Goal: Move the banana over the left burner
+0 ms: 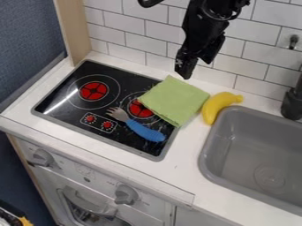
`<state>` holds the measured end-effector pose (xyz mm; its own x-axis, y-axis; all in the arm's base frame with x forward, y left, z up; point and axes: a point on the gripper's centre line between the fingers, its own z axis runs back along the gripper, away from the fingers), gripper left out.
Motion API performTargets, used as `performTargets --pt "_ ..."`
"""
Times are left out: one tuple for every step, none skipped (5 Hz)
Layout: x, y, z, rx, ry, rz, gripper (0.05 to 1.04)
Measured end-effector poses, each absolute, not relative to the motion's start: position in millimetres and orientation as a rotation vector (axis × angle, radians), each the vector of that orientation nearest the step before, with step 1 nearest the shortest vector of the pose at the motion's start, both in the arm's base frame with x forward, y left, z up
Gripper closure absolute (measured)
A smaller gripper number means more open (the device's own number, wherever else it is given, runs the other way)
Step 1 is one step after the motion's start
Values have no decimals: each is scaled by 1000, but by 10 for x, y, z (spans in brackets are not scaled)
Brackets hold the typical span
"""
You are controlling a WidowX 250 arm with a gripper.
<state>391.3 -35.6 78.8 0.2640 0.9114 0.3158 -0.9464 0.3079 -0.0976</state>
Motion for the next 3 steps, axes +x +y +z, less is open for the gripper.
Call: performTargets --pt "3894 -366 634 142 -306 1266 83" --pt "3876 -337 593 121 -250 1367 83" --pt "3906 -317 560 100 -226 1541 83"
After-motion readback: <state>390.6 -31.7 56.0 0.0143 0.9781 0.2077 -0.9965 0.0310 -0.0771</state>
